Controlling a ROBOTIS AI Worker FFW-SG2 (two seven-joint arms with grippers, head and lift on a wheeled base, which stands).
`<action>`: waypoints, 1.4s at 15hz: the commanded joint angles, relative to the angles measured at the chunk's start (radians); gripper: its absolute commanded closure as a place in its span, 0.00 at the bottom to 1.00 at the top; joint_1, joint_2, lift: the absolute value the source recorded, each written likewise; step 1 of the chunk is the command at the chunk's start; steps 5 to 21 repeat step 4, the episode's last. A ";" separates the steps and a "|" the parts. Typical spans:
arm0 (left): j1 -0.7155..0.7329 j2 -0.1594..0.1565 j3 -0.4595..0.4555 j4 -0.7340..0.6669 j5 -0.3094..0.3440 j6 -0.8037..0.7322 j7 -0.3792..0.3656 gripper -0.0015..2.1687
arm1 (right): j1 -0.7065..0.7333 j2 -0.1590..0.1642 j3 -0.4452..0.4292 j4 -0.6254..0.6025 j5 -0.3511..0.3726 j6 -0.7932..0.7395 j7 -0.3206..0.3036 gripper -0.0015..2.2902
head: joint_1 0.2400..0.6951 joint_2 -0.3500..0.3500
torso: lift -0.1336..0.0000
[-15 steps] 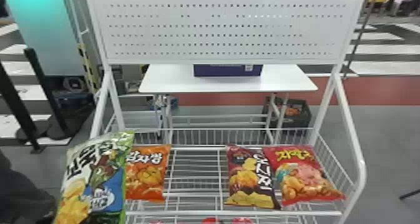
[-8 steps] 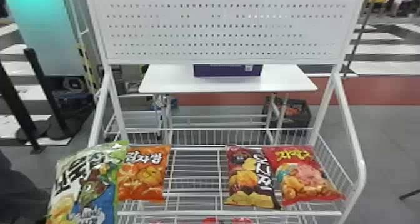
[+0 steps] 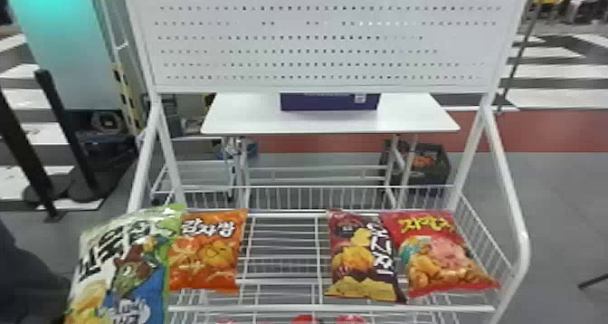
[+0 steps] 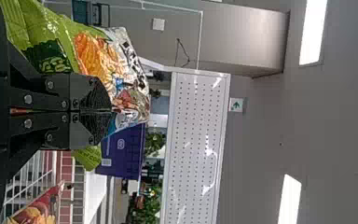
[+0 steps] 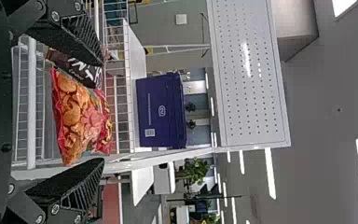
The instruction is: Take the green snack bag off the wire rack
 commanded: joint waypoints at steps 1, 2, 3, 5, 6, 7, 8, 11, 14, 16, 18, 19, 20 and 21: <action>-0.003 0.000 0.000 0.000 0.002 0.005 -0.001 0.78 | 0.003 0.002 0.000 -0.002 0.000 -0.002 0.000 0.07 | 0.57 0.50 | 1.00; -0.003 0.000 0.000 -0.001 0.003 0.008 -0.001 0.78 | 0.003 0.002 0.000 -0.003 0.000 -0.002 0.000 0.07 | 0.57 0.50 | 1.00; -0.003 0.000 0.000 -0.001 0.005 0.008 -0.001 0.78 | 0.005 0.002 0.000 -0.005 0.000 -0.002 0.000 0.07 | 0.57 0.50 | 1.00; -0.003 0.000 0.000 -0.001 0.005 0.008 -0.001 0.78 | 0.005 0.002 -0.002 -0.005 0.000 -0.002 0.000 0.07 | 0.57 0.50 | 1.00; -0.003 0.000 0.000 -0.001 0.005 0.008 -0.001 0.78 | 0.005 0.002 -0.002 -0.005 0.000 -0.002 0.000 0.07 | 0.57 0.50 | 1.00; -0.003 0.000 0.000 -0.001 0.005 0.008 -0.001 0.78 | 0.005 0.002 -0.002 -0.005 0.000 -0.002 0.000 0.07 | 0.57 0.50 | 1.00; -0.003 0.000 0.000 -0.001 0.005 0.008 -0.001 0.78 | 0.005 0.002 -0.002 -0.005 0.000 -0.002 0.000 0.07 | 0.57 0.50 | 1.00; -0.003 0.000 0.000 -0.001 0.005 0.008 -0.001 0.78 | 0.005 0.002 -0.002 -0.005 0.000 -0.002 0.000 0.07 | 0.57 0.50 | 1.00; -0.003 0.000 0.000 -0.001 0.005 0.008 -0.001 0.78 | 0.005 0.002 -0.002 -0.005 0.000 -0.002 0.000 0.07 | 0.57 0.50 | 1.00; -0.003 0.000 0.000 -0.001 0.005 0.008 -0.001 0.78 | 0.005 0.002 -0.002 -0.005 0.000 -0.002 0.000 0.07 | 0.57 0.50 | 1.00; -0.003 0.000 0.000 -0.001 0.005 0.008 -0.001 0.78 | 0.005 0.002 -0.002 -0.005 0.000 -0.002 0.000 0.07 | 0.57 0.50 | 1.00; -0.003 0.000 0.000 -0.001 0.005 0.008 -0.001 0.78 | 0.005 0.002 -0.002 -0.005 0.000 -0.002 0.000 0.07 | 0.57 0.50 | 1.00; -0.003 0.000 0.000 -0.001 0.005 0.008 -0.001 0.78 | 0.005 0.002 -0.002 -0.005 0.000 -0.002 0.000 0.07 | 0.57 0.50 | 1.00; -0.003 0.000 0.000 -0.001 0.005 0.008 -0.001 0.78 | 0.005 0.002 -0.002 -0.005 0.000 -0.002 0.000 0.07 | 0.57 0.50 | 1.00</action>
